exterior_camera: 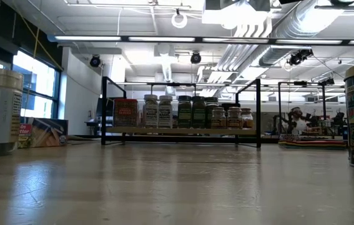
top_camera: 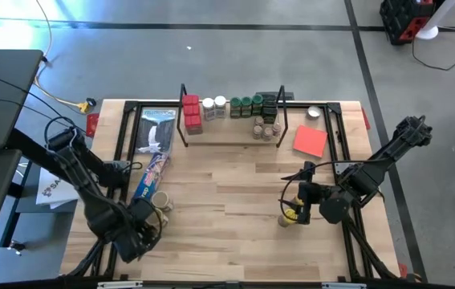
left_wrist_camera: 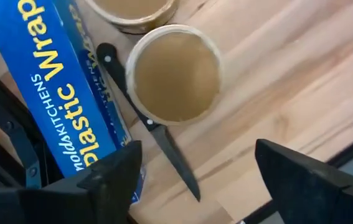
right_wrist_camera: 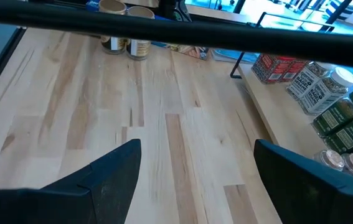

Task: Shelf spices
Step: Put the bottom brown seasoning bottle on the shelf aligned with the white seasoning bottle

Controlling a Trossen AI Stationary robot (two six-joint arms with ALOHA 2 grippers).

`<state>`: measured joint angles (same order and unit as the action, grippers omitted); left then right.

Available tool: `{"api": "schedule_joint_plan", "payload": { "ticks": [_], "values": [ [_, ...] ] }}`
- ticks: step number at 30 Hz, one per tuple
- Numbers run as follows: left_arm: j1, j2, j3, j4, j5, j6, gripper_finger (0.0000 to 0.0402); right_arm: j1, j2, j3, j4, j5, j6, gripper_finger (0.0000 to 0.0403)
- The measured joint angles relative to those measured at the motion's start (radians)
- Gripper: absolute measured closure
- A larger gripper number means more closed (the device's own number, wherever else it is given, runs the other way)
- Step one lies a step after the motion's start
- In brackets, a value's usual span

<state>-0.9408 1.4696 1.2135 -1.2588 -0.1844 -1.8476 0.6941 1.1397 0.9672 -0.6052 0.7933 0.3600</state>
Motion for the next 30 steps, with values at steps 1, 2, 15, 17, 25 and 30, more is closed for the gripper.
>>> {"api": "schedule_joint_plan", "payload": {
  "ticks": [1,2,15,17,25,30],
  "values": [
    [0.003,0.0,-0.011,0.005,0.004,-0.01,0.0088,0.0,0.0,0.0,0.0,0.0,-0.001,0.0096],
    [0.006,0.0,-0.022,0.011,0.02,-0.022,0.0083,0.0,0.0,0.0,0.0,0.0,-0.002,0.0096],
    [0.078,0.0,-0.113,0.094,0.015,-0.018,0.0077,0.0,0.0,0.0,0.0,0.0,-0.002,0.0096],
    [0.093,0.0,-0.138,0.106,0.025,-0.018,0.0077,0.0,0.0,0.0,0.0,-0.001,-0.002,0.0096],
    [0.146,0.0,-0.173,0.127,-0.012,0.026,0.0077,0.0,0.0,0.0,0.0,-0.012,-0.003,0.0096],
    [0.173,0.0,-0.173,0.133,-0.043,0.075,0.0077,0.0,0.0,0.0,-0.004,-0.013,0.0,0.0096]
  ]
}}
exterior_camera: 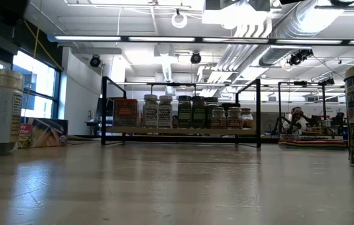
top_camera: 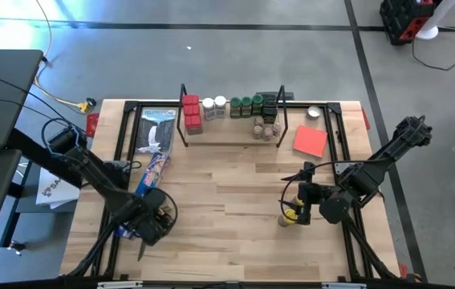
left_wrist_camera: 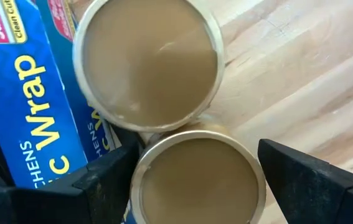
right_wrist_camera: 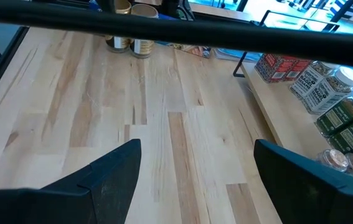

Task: Shelf spices
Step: Put the bottom brown seasoning bottle on the shelf aligned with the white seasoning bottle

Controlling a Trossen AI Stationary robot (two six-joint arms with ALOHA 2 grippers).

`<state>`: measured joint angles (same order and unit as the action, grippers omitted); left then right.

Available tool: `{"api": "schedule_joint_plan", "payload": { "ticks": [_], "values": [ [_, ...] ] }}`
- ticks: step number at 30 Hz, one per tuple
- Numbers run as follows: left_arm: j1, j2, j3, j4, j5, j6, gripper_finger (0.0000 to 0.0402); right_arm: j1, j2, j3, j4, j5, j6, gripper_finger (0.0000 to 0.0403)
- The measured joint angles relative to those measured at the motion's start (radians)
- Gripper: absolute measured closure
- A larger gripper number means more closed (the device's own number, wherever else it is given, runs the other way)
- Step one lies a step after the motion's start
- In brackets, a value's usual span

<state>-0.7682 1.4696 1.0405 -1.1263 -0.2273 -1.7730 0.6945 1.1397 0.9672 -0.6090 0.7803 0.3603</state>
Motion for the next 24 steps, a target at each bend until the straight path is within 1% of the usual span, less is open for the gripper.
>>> {"api": "schedule_joint_plan", "payload": {
  "ticks": [6,14,20,24],
  "values": [
    [0.011,0.0,0.0,0.008,0.033,0.029,0.0085,0.0,0.0,0.0,0.0,0.0,0.0,0.0096],
    [0.011,0.0,0.001,0.01,0.092,0.02,0.0132,0.0,0.0,0.0,0.0,-0.003,0.0,0.0096],
    [0.017,0.002,0.024,0.013,0.173,0.031,0.0132,0.0,0.0,0.0,0.0,-0.003,-0.001,0.0096],
    [0.026,0.002,0.095,0.042,0.176,0.032,0.0132,0.0,0.0,0.0,0.0,-0.003,0.0,0.0096]
  ]
}}
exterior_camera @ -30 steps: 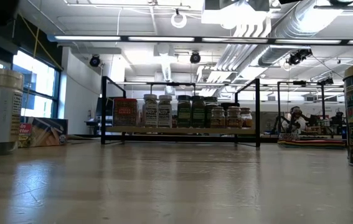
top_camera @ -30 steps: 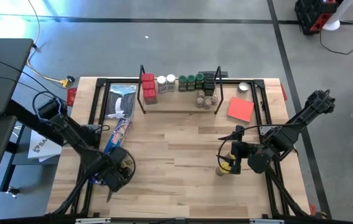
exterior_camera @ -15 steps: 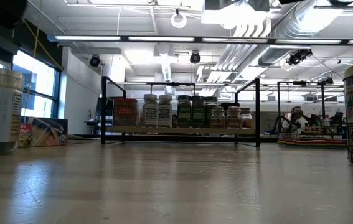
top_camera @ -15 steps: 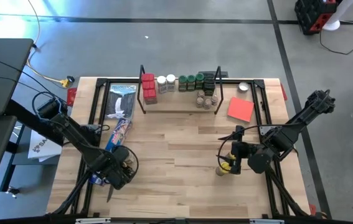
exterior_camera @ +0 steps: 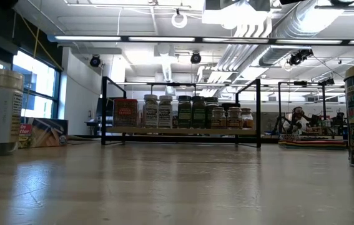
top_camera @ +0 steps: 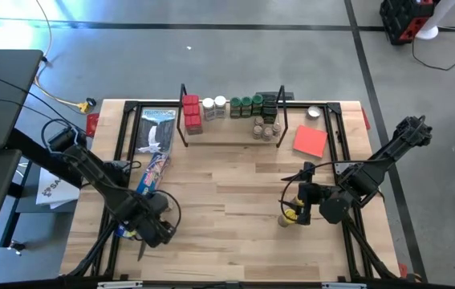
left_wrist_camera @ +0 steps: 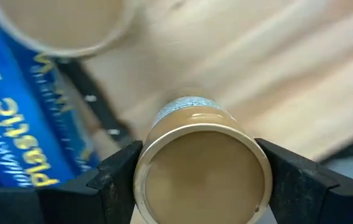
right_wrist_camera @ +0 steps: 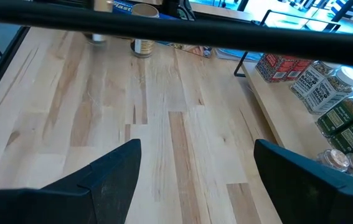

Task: Shelf spices
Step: Put the bottom brown seasoning bottle on the shelf aligned with the white seasoning bottle

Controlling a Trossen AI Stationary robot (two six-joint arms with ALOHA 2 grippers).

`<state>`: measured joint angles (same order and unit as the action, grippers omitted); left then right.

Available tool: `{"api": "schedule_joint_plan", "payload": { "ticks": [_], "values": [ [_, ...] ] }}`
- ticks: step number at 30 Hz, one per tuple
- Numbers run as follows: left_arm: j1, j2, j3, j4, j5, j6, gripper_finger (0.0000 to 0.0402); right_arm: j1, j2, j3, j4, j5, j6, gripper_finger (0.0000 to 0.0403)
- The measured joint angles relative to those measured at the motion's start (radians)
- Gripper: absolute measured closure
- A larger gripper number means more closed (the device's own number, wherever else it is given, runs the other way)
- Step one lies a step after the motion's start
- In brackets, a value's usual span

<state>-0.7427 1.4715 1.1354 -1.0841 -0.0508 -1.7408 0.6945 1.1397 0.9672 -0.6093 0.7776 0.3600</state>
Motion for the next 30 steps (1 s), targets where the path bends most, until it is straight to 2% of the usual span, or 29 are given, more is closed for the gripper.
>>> {"api": "schedule_joint_plan", "payload": {
  "ticks": [4,8,16,20,25,30],
  "values": [
    [0.044,-0.001,0.097,0.042,-0.025,0.066,0.0132,0.0,0.0,0.0,0.0,0.0,-0.001,0.0096],
    [0.146,0.015,0.209,0.033,-0.093,0.234,0.0132,0.0,0.0,0.0,0.0,0.0,-0.001,0.0096],
    [0.5,0.143,0.429,0.023,-0.067,0.845,0.0132,0.0,0.0,0.0,0.0,0.003,0.004,0.0096],
    [0.679,0.211,0.558,-0.052,-0.095,1.106,0.0132,0.0,0.0,0.0,0.0,0.003,0.008,0.0096],
    [0.888,0.288,0.661,-0.072,-0.126,1.343,0.0132,0.0,0.0,0.0,0.0,0.003,0.037,0.0096],
    [1.038,0.386,0.68,-0.084,-0.117,1.484,0.0132,0.0,0.0,0.0,0.0,0.002,0.069,0.0096]
  ]
}}
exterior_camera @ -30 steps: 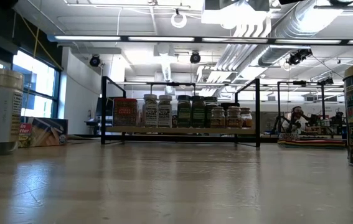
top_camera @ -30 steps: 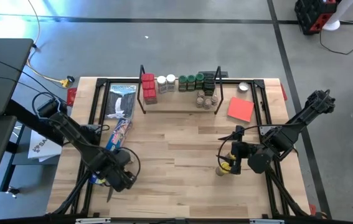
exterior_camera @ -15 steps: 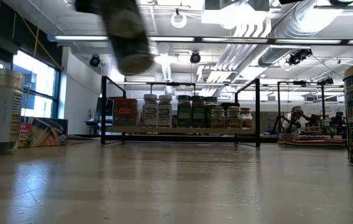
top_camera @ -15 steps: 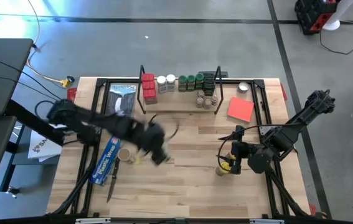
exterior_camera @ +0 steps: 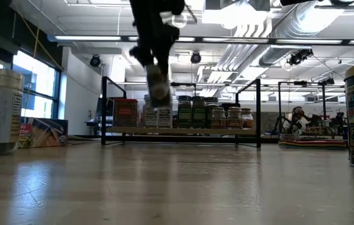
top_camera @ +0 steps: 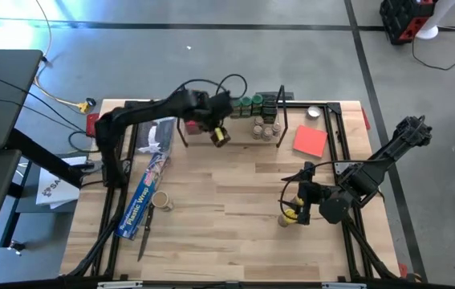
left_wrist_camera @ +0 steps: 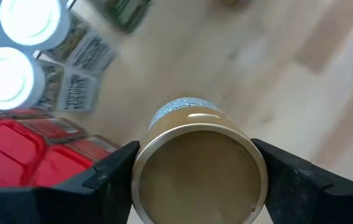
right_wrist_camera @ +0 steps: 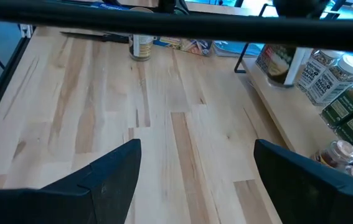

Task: Shelf spices
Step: Put the bottom brown seasoning bottle on the shelf aligned with the white seasoning bottle

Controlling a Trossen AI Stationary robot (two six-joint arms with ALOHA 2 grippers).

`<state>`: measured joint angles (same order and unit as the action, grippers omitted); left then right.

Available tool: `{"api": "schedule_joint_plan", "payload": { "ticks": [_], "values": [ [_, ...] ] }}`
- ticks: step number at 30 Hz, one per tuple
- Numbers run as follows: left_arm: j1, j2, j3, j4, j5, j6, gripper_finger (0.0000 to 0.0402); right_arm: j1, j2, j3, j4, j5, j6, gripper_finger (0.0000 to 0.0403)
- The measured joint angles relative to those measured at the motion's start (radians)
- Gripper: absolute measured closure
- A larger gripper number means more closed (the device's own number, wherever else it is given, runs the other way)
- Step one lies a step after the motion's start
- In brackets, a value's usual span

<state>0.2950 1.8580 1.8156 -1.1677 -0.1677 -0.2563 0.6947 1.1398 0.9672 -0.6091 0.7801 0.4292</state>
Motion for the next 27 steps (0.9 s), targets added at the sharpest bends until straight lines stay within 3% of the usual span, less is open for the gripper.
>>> {"api": "schedule_joint_plan", "payload": {
  "ticks": [7,16,27],
  "values": [
    [0.083,0.082,0.0,0.002,0.002,0.101,0.0123,0.0,0.0,0.0,0.0,0.0,0.0,0.0096],
    [0.132,0.09,0.001,0.009,-0.056,0.12,0.0118,0.0,0.0,0.0,0.0,-0.001,0.017,0.0096],
    [0.16,0.089,0.0,-0.006,-0.022,0.121,0.0099,0.0,0.0,0.0,0.0,-0.001,0.017,0.0096]
  ]
}}
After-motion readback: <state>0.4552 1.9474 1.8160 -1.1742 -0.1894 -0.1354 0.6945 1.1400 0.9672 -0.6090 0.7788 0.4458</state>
